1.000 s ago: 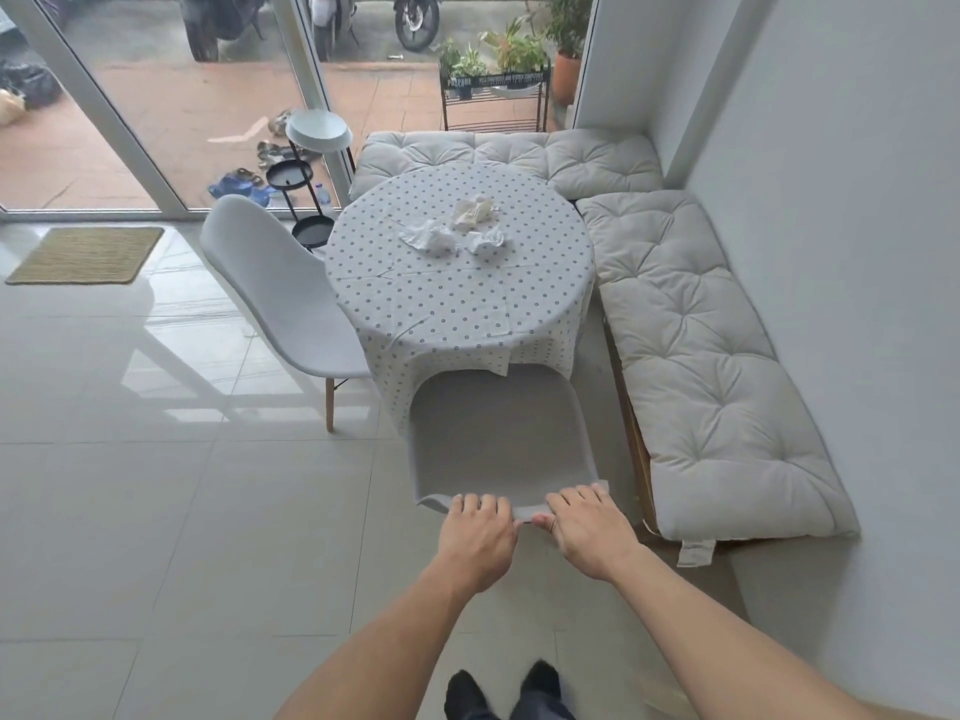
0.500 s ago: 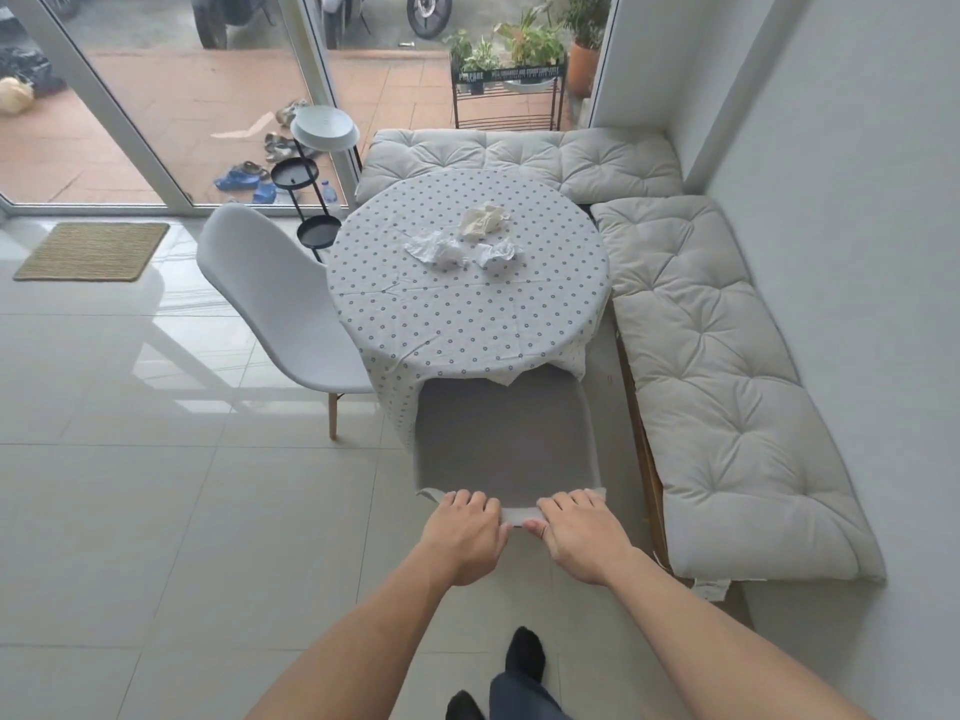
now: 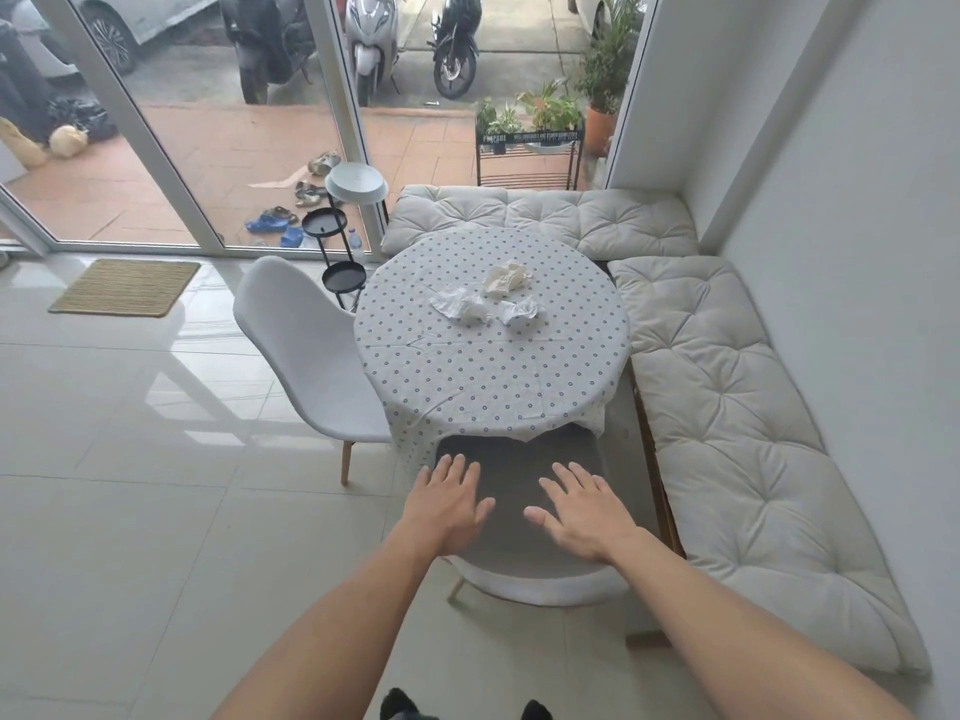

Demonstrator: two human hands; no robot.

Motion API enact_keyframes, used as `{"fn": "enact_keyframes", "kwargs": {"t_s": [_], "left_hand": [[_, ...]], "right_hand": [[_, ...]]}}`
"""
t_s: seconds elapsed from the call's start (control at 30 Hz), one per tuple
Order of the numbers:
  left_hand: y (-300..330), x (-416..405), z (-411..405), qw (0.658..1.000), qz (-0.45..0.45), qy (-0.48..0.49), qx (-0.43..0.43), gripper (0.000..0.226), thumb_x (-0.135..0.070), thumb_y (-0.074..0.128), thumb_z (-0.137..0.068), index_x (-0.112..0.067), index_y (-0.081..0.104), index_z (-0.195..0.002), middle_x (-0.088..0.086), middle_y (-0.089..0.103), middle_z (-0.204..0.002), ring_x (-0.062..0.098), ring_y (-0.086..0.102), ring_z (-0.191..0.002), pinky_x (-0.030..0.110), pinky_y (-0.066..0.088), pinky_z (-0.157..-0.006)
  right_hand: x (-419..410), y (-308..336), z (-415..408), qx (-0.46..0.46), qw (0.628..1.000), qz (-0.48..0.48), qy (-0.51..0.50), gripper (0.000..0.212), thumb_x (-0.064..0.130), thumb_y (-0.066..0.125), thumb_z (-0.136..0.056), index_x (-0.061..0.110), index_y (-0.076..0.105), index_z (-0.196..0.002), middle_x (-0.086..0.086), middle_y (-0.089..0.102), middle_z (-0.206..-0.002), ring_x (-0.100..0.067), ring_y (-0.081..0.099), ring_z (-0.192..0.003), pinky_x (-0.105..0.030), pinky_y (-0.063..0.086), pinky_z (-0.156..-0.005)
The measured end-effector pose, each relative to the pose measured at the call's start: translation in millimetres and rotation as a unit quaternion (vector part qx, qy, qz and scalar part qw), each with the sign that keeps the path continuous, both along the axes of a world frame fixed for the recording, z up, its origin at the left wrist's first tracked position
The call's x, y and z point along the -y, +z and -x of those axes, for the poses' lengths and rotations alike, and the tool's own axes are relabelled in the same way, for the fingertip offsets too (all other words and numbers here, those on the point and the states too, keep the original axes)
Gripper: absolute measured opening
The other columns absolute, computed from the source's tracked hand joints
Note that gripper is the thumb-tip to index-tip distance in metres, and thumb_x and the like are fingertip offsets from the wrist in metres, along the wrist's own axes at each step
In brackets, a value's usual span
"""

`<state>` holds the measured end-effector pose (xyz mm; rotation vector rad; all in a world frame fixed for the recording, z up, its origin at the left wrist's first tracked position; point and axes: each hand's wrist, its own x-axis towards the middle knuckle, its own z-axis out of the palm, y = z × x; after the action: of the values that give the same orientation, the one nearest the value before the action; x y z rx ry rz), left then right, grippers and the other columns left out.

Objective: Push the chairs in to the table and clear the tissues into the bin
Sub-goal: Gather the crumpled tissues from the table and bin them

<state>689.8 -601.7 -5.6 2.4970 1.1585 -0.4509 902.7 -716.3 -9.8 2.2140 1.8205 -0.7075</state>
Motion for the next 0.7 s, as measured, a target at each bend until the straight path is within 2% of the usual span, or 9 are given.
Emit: {"fn": "enact_keyframes", "kwargs": {"t_s": [0.23, 0.47, 0.7], "left_hand": [[28, -101, 25, 0.999, -0.041, -0.01, 0.029, 0.074, -0.061, 0.025, -0.105, -0.017, 0.012, -0.163, 0.011, 0.007, -0.174, 0.03, 0.003, -0.161, 0.057, 0.007, -0.128], [53, -207, 57, 0.996, -0.049, -0.076, 0.021, 0.076, -0.062, 0.021, -0.105, -0.018, 0.005, -0.165, 0.009, -0.002, -0.175, 0.029, -0.004, -0.161, 0.057, 0.006, -0.129], [59, -300, 61, 0.993, -0.058, -0.103, 0.028, 0.076, -0.062, 0.023, -0.105, -0.019, 0.004, -0.165, 0.009, -0.002, -0.175, 0.029, -0.003, -0.161, 0.056, 0.007, -0.129]], "right_hand": [[-98, 18, 19, 0.041, 0.999, -0.028, -0.011, 0.077, 0.069, 0.017, -0.102, 0.019, 0.025, -0.161, -0.013, 0.013, -0.172, -0.032, 0.006, -0.159, -0.053, 0.012, -0.127], [-181, 31, 51, 0.031, 0.993, -0.047, -0.107, 0.075, 0.068, 0.018, -0.103, 0.023, 0.02, -0.162, -0.009, 0.006, -0.174, -0.03, 0.001, -0.159, -0.054, 0.009, -0.127], [-247, 43, 57, 0.029, 0.984, -0.056, -0.166, 0.076, 0.069, 0.018, -0.103, 0.023, 0.018, -0.163, -0.009, 0.006, -0.174, -0.029, 0.0, -0.159, -0.056, 0.009, -0.127]]}}
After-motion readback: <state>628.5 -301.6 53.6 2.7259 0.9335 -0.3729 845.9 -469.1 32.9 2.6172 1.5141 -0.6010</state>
